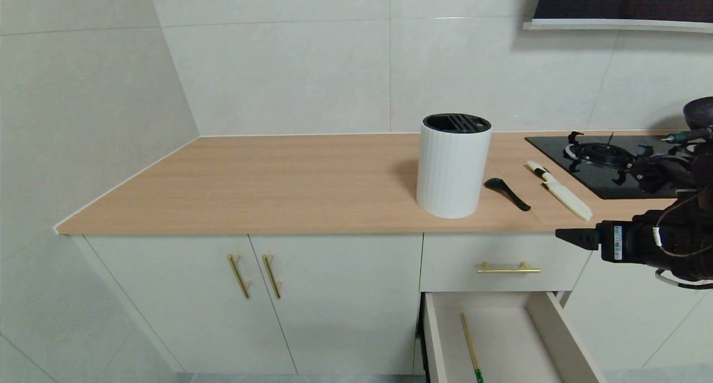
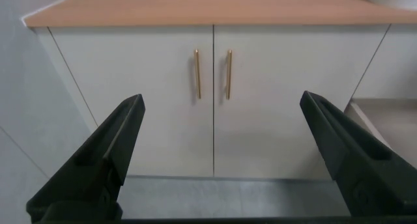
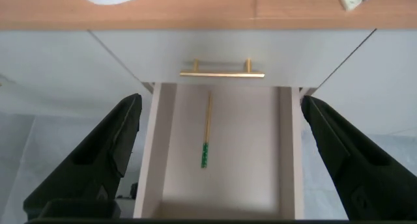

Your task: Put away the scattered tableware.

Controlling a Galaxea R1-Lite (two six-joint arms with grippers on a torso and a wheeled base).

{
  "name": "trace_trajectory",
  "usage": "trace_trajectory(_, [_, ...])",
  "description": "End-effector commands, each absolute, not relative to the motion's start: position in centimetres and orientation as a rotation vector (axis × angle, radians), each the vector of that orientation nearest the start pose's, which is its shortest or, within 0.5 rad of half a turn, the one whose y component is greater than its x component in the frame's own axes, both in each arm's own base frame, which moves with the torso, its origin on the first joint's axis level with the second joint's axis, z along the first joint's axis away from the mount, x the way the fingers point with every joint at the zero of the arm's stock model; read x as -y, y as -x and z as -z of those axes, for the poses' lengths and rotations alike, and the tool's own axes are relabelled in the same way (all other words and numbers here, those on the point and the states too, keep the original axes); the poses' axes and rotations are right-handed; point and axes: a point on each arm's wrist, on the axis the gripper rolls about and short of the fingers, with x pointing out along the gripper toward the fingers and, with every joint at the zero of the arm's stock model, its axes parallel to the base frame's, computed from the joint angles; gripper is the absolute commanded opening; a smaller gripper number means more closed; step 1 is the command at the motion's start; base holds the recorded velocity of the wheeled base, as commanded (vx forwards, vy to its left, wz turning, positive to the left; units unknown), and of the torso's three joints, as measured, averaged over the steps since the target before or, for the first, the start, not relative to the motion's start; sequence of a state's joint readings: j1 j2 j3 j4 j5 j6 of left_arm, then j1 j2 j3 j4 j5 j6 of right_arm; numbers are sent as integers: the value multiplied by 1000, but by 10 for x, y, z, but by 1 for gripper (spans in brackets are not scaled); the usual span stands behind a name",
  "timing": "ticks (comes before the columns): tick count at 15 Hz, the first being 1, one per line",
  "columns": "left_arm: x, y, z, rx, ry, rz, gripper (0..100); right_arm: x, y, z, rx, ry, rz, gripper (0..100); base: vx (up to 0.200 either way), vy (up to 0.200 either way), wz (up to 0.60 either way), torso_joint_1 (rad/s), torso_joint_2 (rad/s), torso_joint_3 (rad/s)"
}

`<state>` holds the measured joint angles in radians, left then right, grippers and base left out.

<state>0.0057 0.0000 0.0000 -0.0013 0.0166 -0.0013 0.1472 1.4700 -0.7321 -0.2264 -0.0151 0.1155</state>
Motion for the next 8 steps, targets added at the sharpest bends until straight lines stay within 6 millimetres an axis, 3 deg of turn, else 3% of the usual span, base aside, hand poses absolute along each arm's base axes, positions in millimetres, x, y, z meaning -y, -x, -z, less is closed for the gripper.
trace_trajectory(1, [0, 23, -76, 0, 2, -23, 100, -36, -242, -183, -527, -70, -108, 100, 0, 0, 0, 41, -100, -66])
trace_trajectory(4, [0, 23, -76, 0, 2, -23, 100, -39, -284, -176, -457, -47, -113, 100, 0, 0, 0, 9, -17, -9])
trace_trajectory(5, [0, 23, -76, 0, 2, -23, 100, -40, -319, -174, -419, -54, -113, 100, 0, 0, 0, 0, 0, 0])
trace_trajectory(8, [0, 23, -76, 0, 2, -23, 100, -42, -373, -153, -440, -64, -134, 100, 0, 0, 0, 0, 0, 0])
